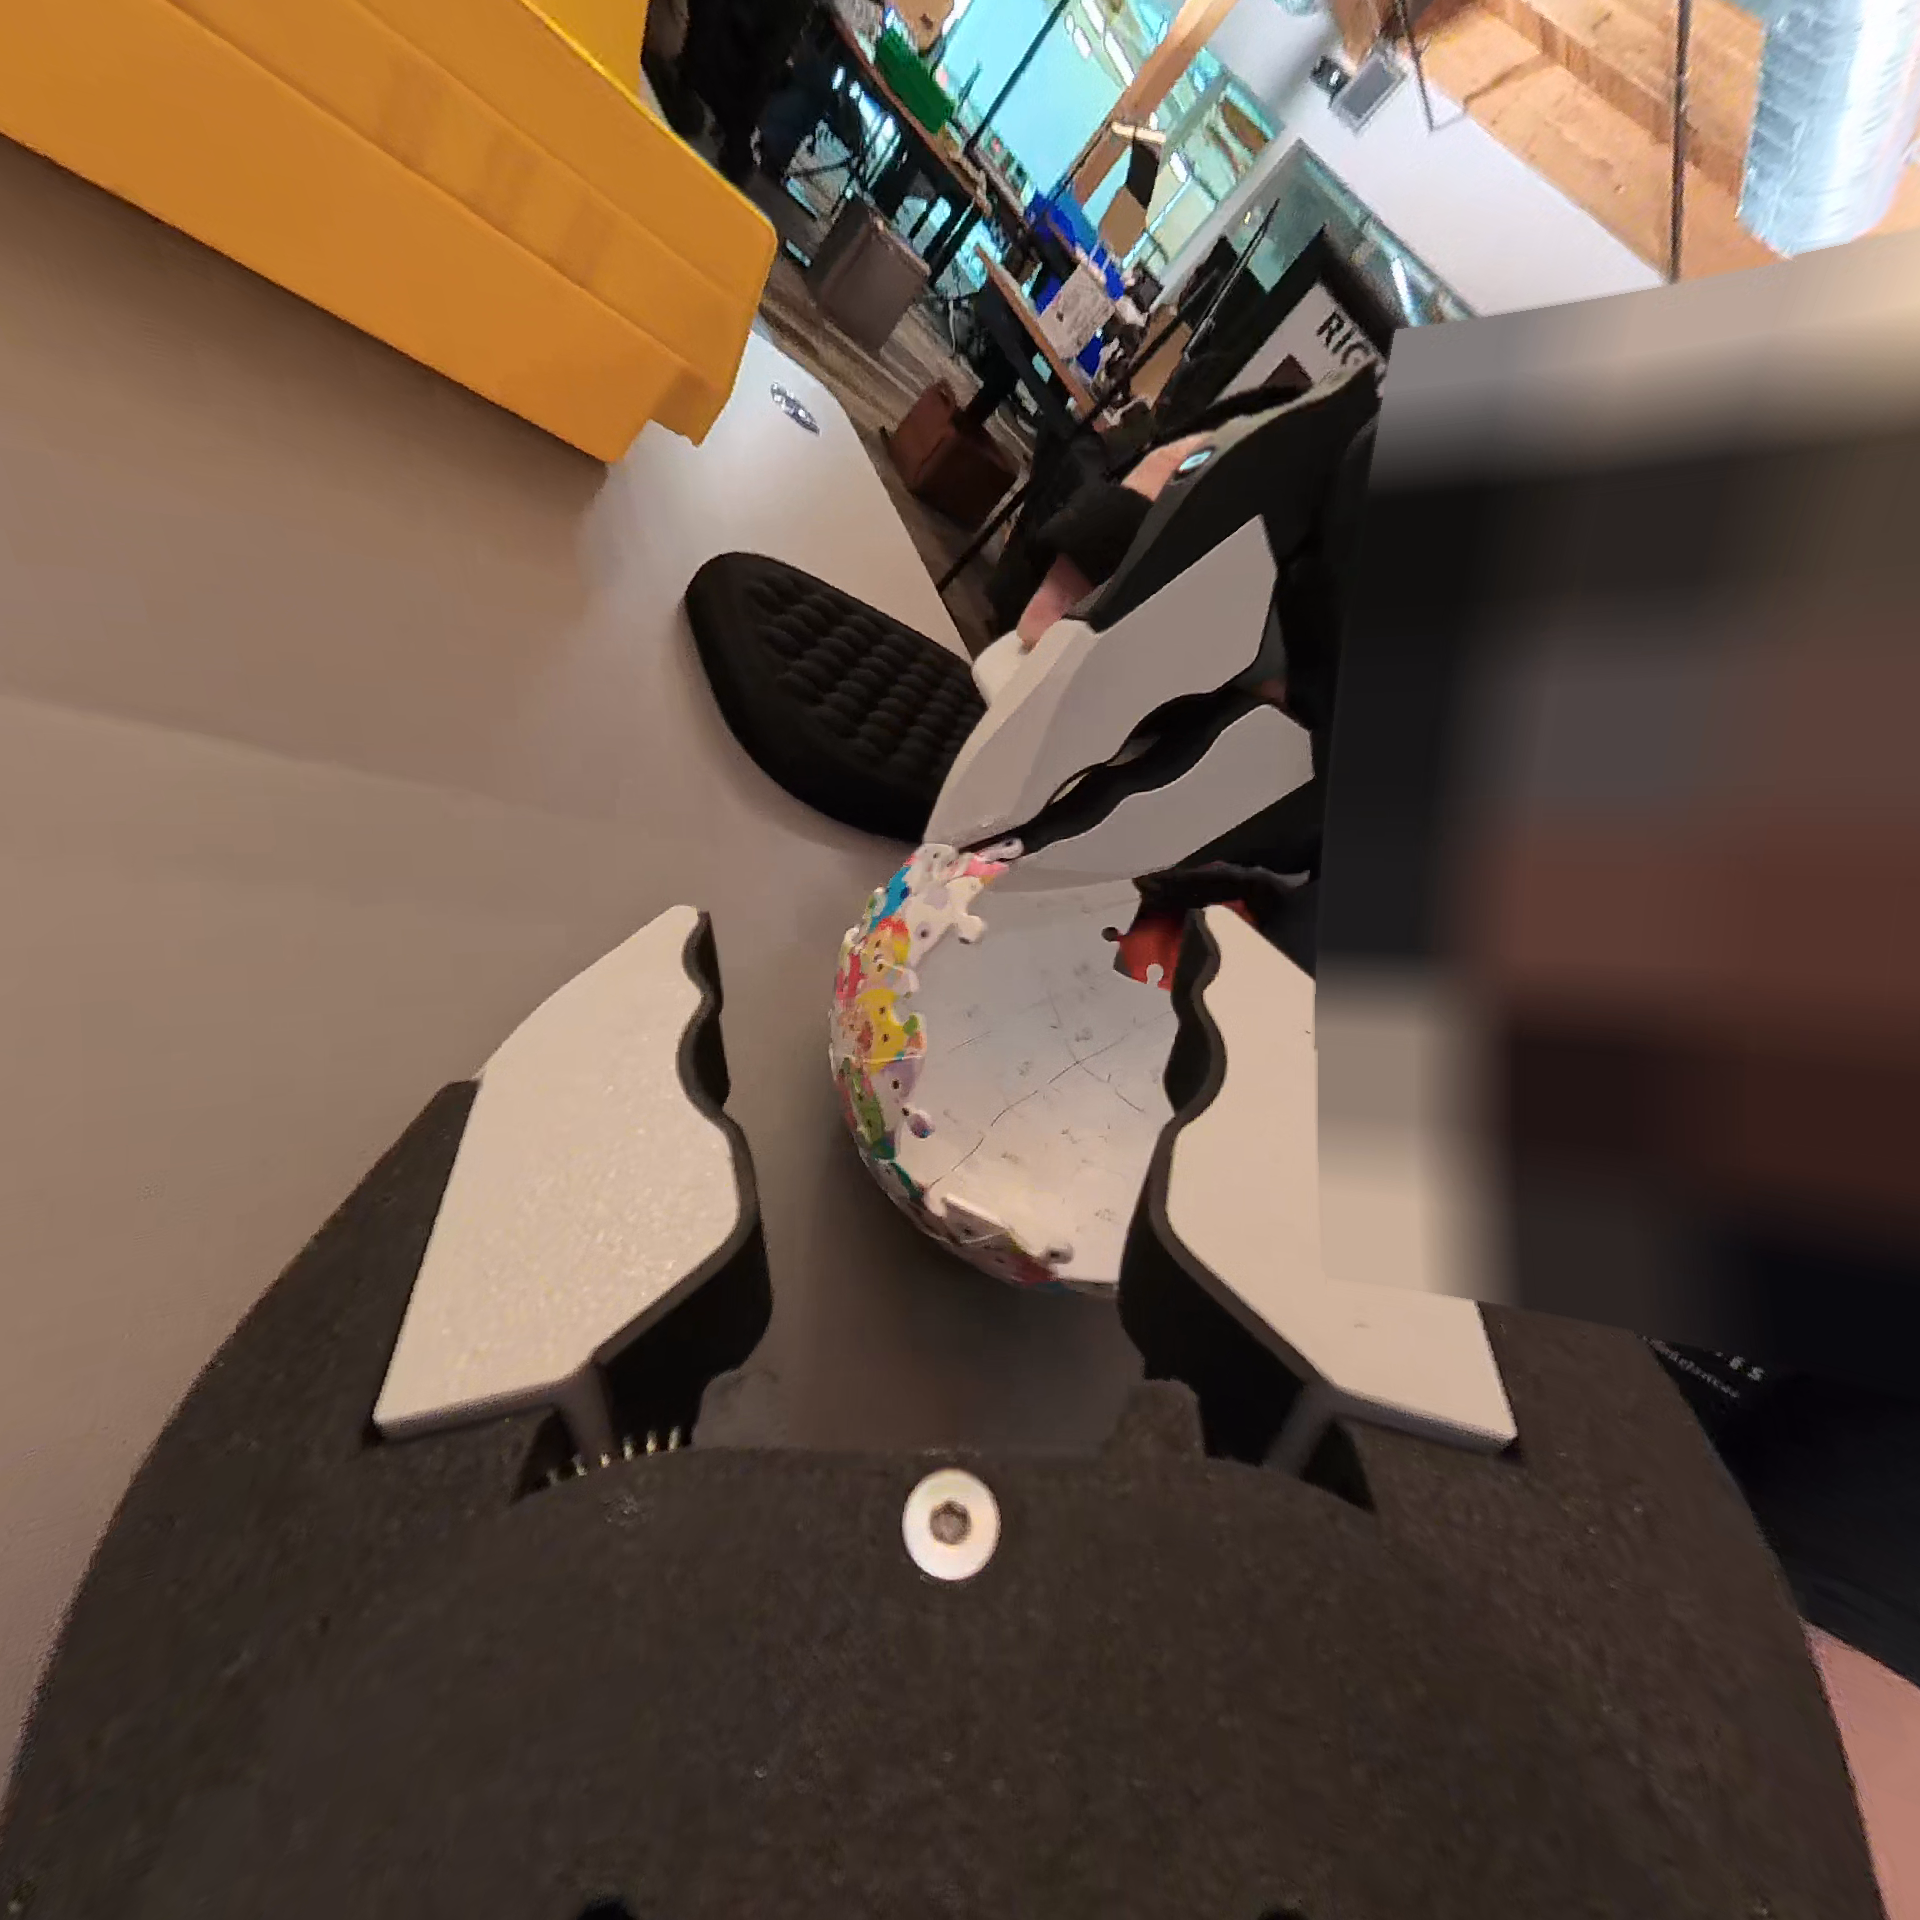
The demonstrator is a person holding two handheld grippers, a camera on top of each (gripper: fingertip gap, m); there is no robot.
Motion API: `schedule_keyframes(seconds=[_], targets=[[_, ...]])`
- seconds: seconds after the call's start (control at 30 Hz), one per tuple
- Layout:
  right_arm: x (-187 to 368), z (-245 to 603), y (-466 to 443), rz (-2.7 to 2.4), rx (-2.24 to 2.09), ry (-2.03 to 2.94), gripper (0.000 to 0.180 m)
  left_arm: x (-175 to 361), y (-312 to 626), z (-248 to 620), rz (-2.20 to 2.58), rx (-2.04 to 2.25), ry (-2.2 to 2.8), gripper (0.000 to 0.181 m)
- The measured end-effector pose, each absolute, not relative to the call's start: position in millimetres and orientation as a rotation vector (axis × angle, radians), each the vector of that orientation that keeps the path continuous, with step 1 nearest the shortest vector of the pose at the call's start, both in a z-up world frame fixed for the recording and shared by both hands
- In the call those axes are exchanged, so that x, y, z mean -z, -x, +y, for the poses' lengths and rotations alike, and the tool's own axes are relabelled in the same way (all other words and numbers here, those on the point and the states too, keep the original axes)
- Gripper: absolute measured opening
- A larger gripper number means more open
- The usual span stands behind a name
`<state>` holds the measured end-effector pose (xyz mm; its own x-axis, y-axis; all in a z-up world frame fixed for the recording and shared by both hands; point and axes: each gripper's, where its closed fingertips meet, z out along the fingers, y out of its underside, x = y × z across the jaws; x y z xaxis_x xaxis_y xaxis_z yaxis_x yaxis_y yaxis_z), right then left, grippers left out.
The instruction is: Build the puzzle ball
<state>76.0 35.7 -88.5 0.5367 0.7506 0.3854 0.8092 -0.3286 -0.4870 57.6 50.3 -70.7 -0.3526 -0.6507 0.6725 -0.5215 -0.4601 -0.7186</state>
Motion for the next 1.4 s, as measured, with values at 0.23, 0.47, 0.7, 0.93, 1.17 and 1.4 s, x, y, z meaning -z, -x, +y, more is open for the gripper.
schedule_keyframes(seconds=[0.23, 0.47, 0.7, 0.93, 1.17, 1.4], targets=[[76, 29, -71, -1.245, 0.084, 2.084, 0.003, 72, -65, 45, 1.622, 2.056, 1.731, 0.083], [76, 38, -71, -1.289, 0.165, 2.026, 0.003, 72, -70, 36, 1.675, 2.148, 1.713, 0.082], [71, 45, -65, -1.359, 0.215, 1.906, 0.003, 63, -60, 36, 1.651, 2.196, 1.654, 0.082], [61, 31, -53, -1.35, 0.009, 1.894, 0.003, 58, -43, 26, 1.687, 2.212, 1.63, 0.08], [72, 24, -67, -1.345, -0.068, 2.046, 0.003, 63, -46, 39, 1.614, 2.183, 1.672, 0.081], [87, 26, -76, -1.361, 0.073, 2.091, 0.003, 76, -60, 32, 1.688, 2.2, 1.73, 0.082]])
